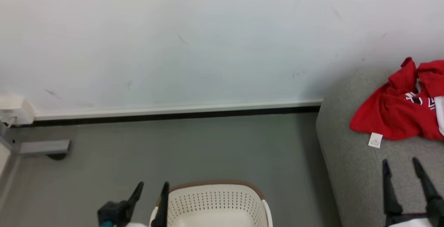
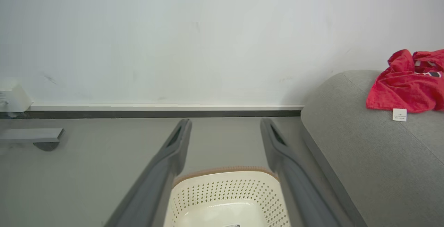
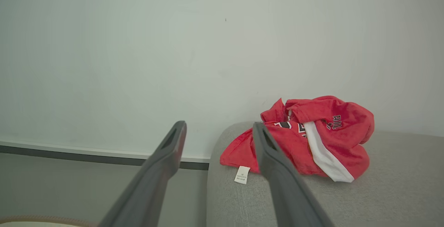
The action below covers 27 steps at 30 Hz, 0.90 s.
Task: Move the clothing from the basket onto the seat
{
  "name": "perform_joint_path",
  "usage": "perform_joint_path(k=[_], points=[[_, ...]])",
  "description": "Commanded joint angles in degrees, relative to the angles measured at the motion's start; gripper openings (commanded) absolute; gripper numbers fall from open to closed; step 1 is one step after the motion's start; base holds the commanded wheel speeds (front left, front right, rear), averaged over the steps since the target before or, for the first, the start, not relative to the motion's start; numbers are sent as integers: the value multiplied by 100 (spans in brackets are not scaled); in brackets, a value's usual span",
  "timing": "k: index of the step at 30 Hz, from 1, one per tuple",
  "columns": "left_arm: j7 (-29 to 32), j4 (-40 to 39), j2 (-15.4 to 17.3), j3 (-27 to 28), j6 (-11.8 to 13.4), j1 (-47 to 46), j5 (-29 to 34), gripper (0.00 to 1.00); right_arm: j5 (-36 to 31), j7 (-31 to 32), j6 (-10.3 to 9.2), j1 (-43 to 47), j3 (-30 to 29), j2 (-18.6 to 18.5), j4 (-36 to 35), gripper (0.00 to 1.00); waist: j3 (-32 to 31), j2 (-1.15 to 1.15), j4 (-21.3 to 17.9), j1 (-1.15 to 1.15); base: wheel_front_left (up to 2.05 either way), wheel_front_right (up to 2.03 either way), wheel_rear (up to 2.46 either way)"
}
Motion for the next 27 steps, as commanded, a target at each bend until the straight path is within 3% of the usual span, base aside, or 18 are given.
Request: perform_joint_path(k=[1,16,27], points=[[-8,-11,15,153,28,245,-62,100,-25,1,-13,214,79,79,22,100,-236,0,91,1,0,0,0],[-6,-130,-277,1393,-221,1120,574,100,212,1,-13,1007,520,210,243,100,-605,0,131,1,0,0,0],[-7,-65,-526,1847,-530,1258,957,100,295,1,-13,1013,606,210,340,100,-654,0,231,1,0,0,0]])
